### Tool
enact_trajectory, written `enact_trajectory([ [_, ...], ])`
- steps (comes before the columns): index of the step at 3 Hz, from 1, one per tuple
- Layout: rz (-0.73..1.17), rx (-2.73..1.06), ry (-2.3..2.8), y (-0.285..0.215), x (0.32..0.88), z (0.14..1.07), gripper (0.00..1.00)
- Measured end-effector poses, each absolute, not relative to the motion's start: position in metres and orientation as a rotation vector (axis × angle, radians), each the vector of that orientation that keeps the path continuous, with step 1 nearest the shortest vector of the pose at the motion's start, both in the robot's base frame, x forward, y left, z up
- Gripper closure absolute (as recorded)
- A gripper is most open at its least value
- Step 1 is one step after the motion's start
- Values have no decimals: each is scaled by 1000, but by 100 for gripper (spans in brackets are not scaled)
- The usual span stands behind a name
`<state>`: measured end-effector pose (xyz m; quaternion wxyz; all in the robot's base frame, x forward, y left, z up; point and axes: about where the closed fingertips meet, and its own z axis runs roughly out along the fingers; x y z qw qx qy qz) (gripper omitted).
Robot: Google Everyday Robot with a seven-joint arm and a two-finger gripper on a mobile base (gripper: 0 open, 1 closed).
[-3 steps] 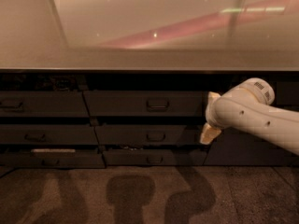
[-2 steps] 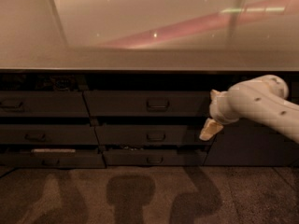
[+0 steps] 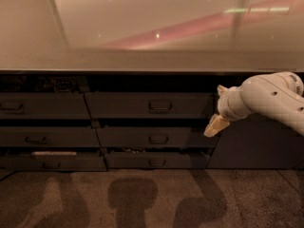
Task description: Open top drawer
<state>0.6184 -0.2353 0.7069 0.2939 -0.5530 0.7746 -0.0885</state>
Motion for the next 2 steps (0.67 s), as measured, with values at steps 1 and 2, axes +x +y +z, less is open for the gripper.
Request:
enact_trajectory([
  [1, -224, -1474, 2101, -236, 625, 701, 0],
  [2, -248, -1472, 2208, -251, 651, 683, 0],
])
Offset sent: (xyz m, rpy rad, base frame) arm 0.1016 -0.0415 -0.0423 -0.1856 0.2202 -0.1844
